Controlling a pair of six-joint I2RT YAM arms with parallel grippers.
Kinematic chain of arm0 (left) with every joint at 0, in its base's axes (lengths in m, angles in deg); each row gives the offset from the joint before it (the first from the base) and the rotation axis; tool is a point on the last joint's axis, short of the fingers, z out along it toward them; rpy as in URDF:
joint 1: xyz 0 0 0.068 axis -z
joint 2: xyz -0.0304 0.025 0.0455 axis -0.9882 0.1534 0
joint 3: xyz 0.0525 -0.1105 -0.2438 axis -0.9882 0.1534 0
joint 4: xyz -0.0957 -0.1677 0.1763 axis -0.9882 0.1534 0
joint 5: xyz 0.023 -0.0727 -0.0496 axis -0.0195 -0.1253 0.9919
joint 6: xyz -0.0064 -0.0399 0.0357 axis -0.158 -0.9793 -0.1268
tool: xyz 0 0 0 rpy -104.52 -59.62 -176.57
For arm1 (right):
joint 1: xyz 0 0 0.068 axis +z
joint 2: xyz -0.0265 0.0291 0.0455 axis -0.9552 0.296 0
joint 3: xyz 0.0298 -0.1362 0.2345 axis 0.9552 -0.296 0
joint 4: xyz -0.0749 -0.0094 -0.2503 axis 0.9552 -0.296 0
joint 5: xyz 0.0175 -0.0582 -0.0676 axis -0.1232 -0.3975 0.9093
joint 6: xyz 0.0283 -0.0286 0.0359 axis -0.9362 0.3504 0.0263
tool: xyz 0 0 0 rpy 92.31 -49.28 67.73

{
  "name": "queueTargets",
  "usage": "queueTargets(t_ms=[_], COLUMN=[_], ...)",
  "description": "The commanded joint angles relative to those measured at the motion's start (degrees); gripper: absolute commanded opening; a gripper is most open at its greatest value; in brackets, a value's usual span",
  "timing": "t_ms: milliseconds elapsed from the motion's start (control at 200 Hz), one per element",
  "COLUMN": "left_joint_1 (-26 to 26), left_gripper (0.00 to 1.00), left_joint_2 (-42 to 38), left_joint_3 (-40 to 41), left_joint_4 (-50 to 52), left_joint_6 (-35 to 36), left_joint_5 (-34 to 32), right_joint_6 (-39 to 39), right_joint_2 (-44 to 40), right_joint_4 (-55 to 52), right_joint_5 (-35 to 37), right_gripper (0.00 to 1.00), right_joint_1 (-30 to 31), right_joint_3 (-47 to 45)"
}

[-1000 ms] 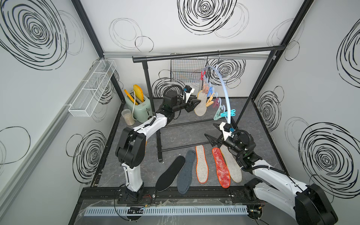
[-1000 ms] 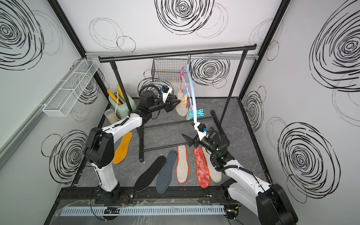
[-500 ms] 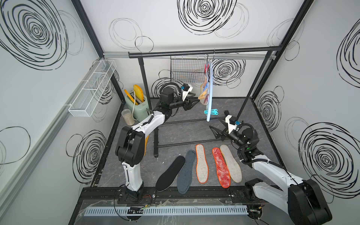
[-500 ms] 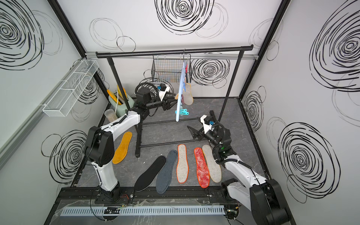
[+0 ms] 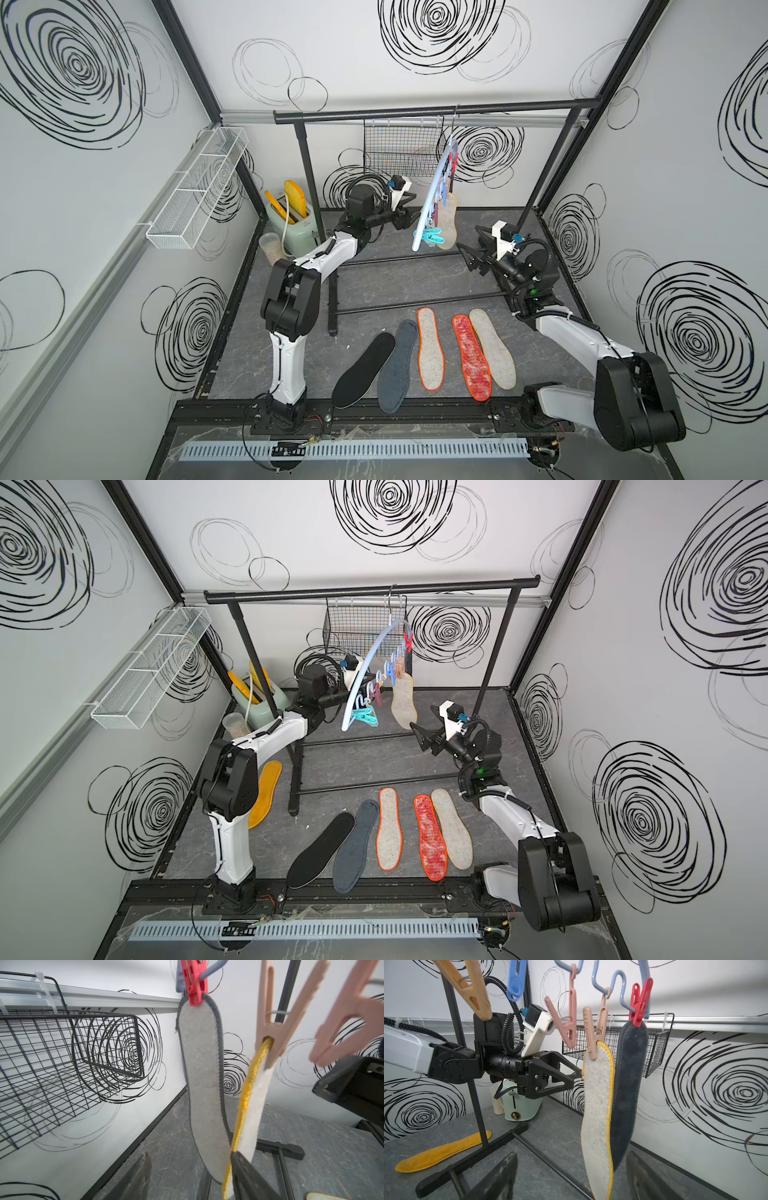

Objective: Take the shoe insoles off the hanger
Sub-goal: Remove the insole from the hanger.

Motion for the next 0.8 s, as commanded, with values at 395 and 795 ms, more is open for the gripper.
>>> queueTargets(t_ms=[395, 795], left_joint_1=[2.9, 3.9], left_gripper=[0.63, 0.64], left_joint_2=[5.7, 14.6], left_joint_3=[-12.0, -20.9], left_joint_4=[-2.8, -3.6], left_joint_6=[-0.9, -2.3], left_joint_5=[11.5, 10.5], right_joint_6=[1.4, 0.9], right_joint_2=[3.5, 4.4], right_joint_4=[3.8, 3.6], right_joint_5=[-5.4, -6.5], right_gripper=[0.82, 0.82], right_joint_1=[-1.3, -1.4], right_joint_3=[5.0, 5.4])
